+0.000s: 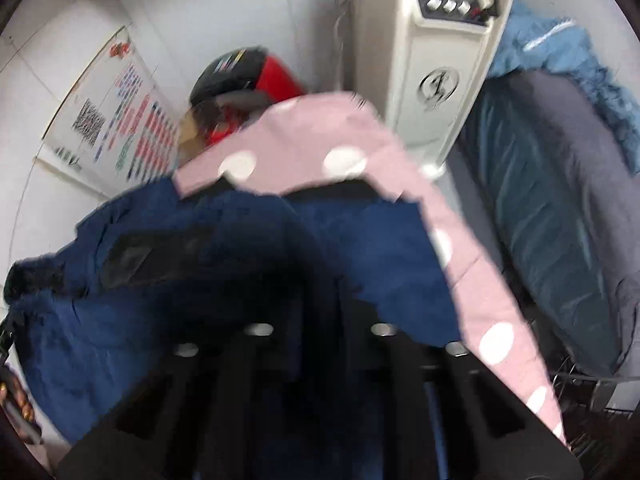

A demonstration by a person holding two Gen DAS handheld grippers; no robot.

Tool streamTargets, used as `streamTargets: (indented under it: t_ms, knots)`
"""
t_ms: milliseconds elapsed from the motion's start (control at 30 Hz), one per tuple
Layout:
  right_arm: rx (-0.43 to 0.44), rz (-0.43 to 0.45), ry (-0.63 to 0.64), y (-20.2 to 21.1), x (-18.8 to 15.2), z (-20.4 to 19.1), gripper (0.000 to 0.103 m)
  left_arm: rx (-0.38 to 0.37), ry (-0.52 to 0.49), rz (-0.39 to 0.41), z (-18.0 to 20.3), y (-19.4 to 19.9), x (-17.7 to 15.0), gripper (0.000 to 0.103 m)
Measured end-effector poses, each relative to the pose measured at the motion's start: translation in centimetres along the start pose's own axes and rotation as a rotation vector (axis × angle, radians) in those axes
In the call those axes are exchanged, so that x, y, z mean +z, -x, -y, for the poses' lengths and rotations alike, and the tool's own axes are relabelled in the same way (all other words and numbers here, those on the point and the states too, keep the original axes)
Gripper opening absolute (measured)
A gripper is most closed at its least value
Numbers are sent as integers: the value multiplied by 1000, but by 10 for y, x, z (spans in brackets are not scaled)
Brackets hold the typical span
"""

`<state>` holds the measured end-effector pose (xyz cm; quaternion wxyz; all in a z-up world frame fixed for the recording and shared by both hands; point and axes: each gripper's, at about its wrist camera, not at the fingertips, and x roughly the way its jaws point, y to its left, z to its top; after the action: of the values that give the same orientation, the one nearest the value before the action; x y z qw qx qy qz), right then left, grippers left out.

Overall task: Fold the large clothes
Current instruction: 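Lift the jacket bundle with both grippers and carry it to the bed end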

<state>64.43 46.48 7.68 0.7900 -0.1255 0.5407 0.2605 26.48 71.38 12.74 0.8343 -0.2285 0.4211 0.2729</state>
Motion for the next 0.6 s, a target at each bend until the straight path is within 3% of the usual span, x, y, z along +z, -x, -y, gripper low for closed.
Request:
streamTargets:
  t_ms: [67,133,200,267,333,400,433,500,533,567,600]
  knots:
    - [12,41,-167,4,5,35,5,-28,56,-49,-11,-16,-2,76]
    - [46,14,-379,-4,2,80,4,-65,127,-90,-25,-31,-7,77]
    - [86,-22,-462,-16,-3,100,3,-99,174,-105,-33,-44,-11,80]
    - [141,-58,-523,-34,-13,114,4,-76,184,-115,-37,-54,-16,88]
    - [222,-73,-596,-49,-22,123,11,-37,181,-115,-39,-59,-18,97]
    - [272,-67,-631,-53,-27,130,32,-43,203,-122,-43,-60,-18,98]
    - [286,-45,-638,-46,-27,133,34,-54,214,-113,-45,-56,-17,98]
    - [307,27,-628,-25,-27,131,41,-60,240,-41,-48,-35,-16,98]
    - [305,76,-611,-9,-28,127,45,-56,263,21,-52,-20,-15,97]
    - [285,116,-579,5,-29,121,56,-65,295,86,-57,-4,-15,97]
    - [253,169,-512,25,-31,112,58,-83,356,173,-65,16,-16,97]
